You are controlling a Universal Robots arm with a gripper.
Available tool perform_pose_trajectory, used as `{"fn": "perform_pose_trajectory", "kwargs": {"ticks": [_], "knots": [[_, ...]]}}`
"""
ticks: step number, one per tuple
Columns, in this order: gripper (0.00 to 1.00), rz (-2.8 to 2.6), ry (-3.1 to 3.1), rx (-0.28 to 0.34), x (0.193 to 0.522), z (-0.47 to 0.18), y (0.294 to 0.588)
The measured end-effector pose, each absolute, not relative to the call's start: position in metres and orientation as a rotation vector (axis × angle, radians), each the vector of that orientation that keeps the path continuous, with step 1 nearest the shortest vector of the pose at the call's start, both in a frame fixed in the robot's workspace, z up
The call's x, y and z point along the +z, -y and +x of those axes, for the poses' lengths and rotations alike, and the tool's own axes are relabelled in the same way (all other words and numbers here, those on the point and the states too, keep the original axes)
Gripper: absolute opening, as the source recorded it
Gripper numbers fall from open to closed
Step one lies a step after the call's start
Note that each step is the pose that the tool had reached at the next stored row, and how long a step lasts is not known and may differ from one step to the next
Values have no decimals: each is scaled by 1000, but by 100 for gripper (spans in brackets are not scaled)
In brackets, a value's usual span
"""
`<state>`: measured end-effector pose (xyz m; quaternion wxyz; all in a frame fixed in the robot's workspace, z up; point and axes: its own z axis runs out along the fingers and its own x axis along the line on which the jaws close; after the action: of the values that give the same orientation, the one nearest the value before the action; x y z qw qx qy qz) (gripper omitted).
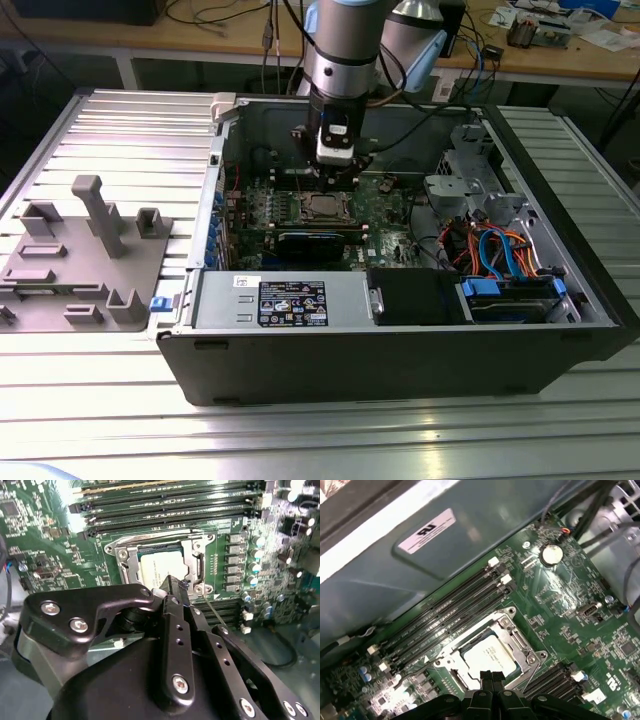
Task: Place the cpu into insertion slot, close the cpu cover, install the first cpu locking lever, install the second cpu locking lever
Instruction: 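Install the first cpu locking lever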
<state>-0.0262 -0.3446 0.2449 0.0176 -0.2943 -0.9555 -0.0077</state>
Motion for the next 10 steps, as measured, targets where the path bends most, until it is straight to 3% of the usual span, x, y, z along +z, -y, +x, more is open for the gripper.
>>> {"fn": "perform_pose_trajectory", "kwargs": {"ticks": [10], "knots": [[11,-832,2994,-24,256,-26,345]]}}
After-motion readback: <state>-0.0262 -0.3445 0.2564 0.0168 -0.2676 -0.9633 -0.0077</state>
